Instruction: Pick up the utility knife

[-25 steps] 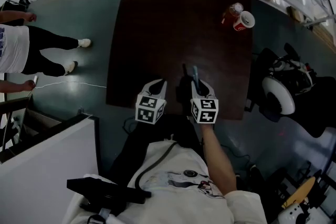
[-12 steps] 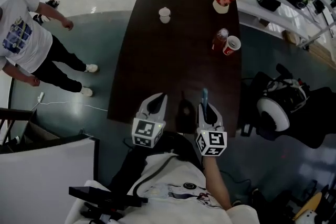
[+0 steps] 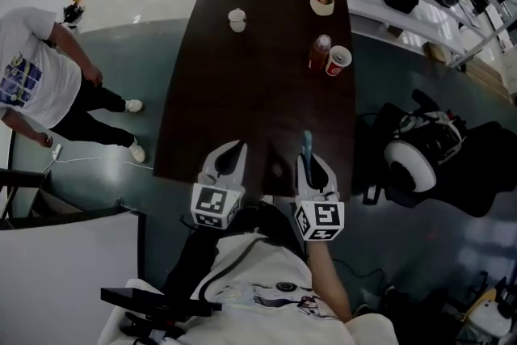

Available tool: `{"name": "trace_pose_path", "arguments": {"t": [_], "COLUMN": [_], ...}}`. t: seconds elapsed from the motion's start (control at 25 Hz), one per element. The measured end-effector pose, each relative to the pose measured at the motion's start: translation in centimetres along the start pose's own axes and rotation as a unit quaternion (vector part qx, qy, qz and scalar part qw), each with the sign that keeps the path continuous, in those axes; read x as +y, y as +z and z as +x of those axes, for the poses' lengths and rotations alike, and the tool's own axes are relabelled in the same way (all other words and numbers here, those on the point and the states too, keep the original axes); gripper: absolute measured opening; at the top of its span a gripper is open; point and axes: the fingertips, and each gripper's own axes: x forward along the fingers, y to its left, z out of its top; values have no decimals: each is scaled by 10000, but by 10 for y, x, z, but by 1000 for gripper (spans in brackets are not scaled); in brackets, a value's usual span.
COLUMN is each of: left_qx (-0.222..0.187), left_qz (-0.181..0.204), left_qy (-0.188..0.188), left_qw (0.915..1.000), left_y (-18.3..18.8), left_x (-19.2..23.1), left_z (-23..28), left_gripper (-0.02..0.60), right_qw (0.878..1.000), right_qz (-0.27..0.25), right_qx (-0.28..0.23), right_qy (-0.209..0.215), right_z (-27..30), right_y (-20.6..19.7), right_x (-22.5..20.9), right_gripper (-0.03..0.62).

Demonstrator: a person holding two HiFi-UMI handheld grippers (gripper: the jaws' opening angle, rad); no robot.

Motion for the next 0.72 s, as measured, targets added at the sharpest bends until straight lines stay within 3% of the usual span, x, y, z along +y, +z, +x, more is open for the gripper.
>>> {"name": "trace_pose_path", "arguments": {"t": [0.72], "left_qx": [-347], "left_qz": [89], "left_qy": [-200], "left_qw": [9992], "left_y": [-4], "left_x": [-6], "left_z": [-70], "left_gripper": [-2], "right_qw": [9988], "right_qz": [-250], "right_qx": [-394], "right_qy": [-148], "right_z": [-46], "right_y": [12], "right_x": [53], "right_gripper": [71]}}
